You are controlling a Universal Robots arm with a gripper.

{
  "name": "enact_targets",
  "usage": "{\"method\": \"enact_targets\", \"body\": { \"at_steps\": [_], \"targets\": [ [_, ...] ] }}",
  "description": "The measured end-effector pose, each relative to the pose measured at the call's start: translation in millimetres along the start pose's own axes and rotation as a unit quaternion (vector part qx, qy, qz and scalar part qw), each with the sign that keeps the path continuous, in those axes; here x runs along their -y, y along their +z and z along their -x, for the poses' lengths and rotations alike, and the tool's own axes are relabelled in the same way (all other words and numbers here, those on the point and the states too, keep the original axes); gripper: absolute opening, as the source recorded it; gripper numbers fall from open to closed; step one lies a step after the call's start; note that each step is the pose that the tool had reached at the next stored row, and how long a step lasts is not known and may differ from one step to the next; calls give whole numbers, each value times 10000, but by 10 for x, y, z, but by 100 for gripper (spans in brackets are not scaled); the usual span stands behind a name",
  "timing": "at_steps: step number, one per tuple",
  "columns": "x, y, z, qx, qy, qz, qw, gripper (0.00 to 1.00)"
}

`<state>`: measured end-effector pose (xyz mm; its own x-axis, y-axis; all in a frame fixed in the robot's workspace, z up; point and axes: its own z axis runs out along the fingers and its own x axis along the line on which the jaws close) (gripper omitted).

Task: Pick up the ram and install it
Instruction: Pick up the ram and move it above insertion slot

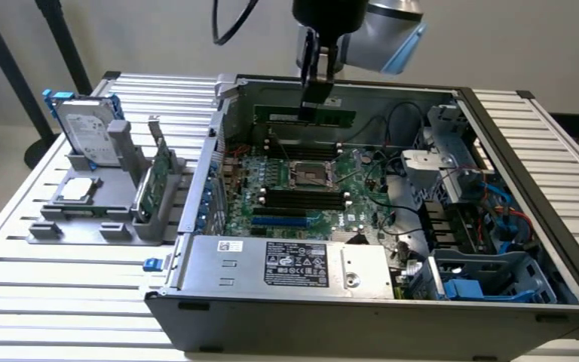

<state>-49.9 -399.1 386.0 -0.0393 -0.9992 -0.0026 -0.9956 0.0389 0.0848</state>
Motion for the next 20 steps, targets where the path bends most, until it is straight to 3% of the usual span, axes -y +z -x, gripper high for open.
{"method": "enact_targets", "body": {
  "at_steps": [9, 11, 16, 20],
  "targets": [
    [71, 120, 5, 21, 248, -9, 9997, 14],
    [73, 142, 5, 23, 248, -37, 9997, 14],
    [78, 195, 5, 34, 247, -148, 9996, 14],
    [84, 267, 6, 36, 246, -170, 9995, 14]
  ]
}}
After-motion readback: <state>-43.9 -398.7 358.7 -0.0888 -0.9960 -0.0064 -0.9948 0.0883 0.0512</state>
